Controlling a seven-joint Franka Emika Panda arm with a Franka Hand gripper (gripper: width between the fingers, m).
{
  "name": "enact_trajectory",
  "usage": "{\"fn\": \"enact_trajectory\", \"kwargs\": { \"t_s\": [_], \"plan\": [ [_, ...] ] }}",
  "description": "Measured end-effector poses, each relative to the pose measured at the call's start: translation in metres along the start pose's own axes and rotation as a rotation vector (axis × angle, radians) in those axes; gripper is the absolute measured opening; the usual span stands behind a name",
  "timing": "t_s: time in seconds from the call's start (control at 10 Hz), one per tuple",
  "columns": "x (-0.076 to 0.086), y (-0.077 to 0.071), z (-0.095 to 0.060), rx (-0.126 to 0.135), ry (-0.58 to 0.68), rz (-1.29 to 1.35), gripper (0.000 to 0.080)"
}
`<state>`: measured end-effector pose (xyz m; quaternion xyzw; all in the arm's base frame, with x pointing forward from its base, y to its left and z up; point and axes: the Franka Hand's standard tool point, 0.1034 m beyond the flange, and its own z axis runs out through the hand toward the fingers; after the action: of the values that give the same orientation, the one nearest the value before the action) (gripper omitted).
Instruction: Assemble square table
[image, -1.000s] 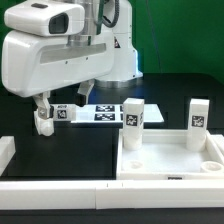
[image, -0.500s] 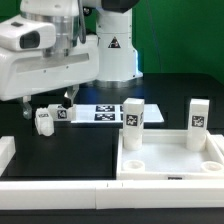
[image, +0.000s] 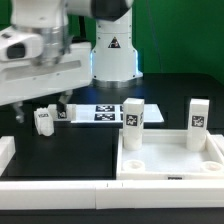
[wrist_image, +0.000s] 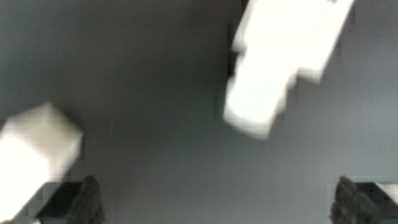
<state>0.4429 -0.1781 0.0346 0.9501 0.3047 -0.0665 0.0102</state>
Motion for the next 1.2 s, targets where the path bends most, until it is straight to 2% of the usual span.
{"fn": "enact_trajectory", "kwargs": {
  "t_s": [0.1,0.3,0.4,0.6,1.1,1.2],
  "plan": [
    [-0.01,-0.004,0.013,0.013,-0.018,0.013,0.0649],
    [-0.009,-0.012,0.024,0.03,-0.042,0.076,0.0649],
    [-0.002,-0.013,0.022,0.031,-0.043,0.089,0.0649],
    [-0.007,-0.01,0.026,0.036,-0.048,0.088,0.0649],
    [-0.014,-0.014,0.029,0.049,-0.06,0.109,0.0649],
    [-0.013,-0.014,0.029,0.049,-0.06,0.108,0.0622]
  ]
}}
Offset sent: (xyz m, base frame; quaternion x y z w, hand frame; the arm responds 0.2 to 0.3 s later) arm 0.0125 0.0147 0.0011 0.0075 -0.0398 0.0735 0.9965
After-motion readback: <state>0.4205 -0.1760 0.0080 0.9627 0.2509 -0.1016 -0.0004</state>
